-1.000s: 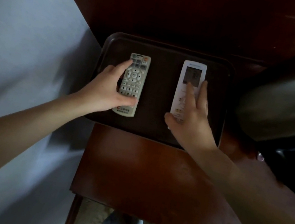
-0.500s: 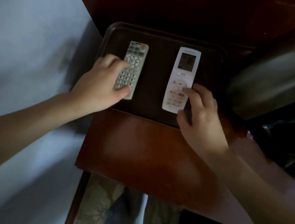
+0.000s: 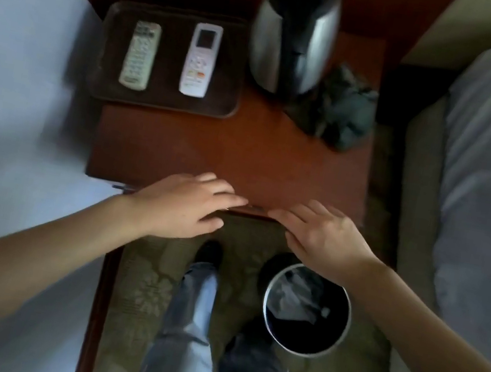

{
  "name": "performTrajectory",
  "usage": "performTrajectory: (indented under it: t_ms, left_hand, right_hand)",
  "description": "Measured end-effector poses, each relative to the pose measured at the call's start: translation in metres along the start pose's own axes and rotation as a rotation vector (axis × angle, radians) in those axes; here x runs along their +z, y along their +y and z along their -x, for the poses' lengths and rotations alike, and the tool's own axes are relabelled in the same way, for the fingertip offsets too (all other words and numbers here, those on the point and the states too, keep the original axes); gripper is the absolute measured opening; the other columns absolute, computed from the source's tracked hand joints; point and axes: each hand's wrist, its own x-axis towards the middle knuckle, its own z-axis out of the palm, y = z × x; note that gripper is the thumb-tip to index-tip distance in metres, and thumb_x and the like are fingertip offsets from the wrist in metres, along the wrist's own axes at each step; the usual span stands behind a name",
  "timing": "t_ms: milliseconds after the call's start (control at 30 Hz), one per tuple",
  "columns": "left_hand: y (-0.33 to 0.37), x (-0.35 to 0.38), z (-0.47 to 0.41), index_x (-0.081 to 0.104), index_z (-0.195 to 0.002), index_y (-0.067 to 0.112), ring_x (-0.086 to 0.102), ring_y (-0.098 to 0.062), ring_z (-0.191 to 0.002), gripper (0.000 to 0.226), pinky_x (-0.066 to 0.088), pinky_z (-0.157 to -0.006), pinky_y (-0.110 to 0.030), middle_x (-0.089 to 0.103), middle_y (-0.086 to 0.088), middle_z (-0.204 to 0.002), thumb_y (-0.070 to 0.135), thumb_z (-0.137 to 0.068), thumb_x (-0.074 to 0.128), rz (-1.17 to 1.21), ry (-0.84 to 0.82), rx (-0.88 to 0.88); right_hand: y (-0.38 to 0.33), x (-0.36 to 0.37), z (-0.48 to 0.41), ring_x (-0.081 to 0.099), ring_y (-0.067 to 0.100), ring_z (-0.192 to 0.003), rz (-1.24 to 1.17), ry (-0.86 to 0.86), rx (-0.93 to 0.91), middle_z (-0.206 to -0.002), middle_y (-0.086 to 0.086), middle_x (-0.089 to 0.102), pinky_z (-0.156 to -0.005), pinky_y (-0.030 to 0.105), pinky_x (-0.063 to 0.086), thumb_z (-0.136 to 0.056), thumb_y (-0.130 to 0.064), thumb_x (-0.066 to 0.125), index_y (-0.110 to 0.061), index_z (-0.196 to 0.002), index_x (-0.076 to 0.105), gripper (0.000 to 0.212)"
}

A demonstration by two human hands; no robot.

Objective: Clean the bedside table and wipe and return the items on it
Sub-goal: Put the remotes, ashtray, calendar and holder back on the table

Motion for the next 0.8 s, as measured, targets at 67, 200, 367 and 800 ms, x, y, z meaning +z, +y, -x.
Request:
performTrajectory:
  t_ms: [67, 200, 367, 800]
  left_hand:
    - [0.038, 0.006, -0.018, 0.024, -0.145, 0.035, 0.033, -0.010, -0.126, 0.053, 0.041, -0.089, -0.029, 0.036, 0.012, -0.140, 0.038, -0.095, 0.041, -0.015, -0.014, 0.026]
    - [0.108, 0.015, -0.070, 0.022, -0.146, 0.033, 0.033, -0.012, -0.128, 0.052, 0.043, -0.088, -0.030, 0.036, 0.009, -0.142, 0.034, -0.096, 0.040, -0.022, -0.056, 0.126]
    - [0.198, 0.021, -0.127, 0.026, -0.145, 0.030, 0.034, -0.012, -0.128, 0.051, 0.042, -0.088, -0.029, 0.038, 0.007, -0.141, 0.034, -0.096, 0.041, -0.079, -0.069, 0.297]
    - [0.462, 0.066, -0.264, 0.021, -0.147, 0.027, 0.031, -0.017, -0.131, 0.056, 0.035, -0.099, -0.033, 0.031, 0.002, -0.146, 0.035, -0.095, 0.041, -0.150, -0.061, 0.414]
  right_hand:
    - [0.010, -0.003, 0.046, 0.063, 0.021, -0.081, 0.032, -0.018, 0.064, -0.093, -0.001, 0.067, -0.062, 0.031, 0.052, -0.081, -0.021, 0.046, -0.019, -0.115, 0.062, 0.038]
    - [0.033, -0.006, 0.130, 0.063, 0.025, -0.076, 0.072, -0.030, 0.281, -0.089, 0.001, 0.067, -0.057, 0.031, 0.052, -0.079, -0.020, 0.054, -0.017, -0.115, 0.063, 0.037]
    - [0.065, -0.011, 0.229, 0.063, 0.027, -0.075, 0.101, 0.011, 0.476, -0.088, 0.005, 0.067, -0.057, 0.034, 0.053, -0.084, -0.022, 0.054, -0.015, -0.118, 0.061, 0.035]
    - [0.193, -0.011, 0.497, 0.061, 0.032, -0.086, 0.202, 0.294, 0.745, -0.103, 0.008, 0.064, -0.069, 0.037, 0.048, -0.077, -0.022, 0.048, -0.015, -0.120, 0.053, 0.044]
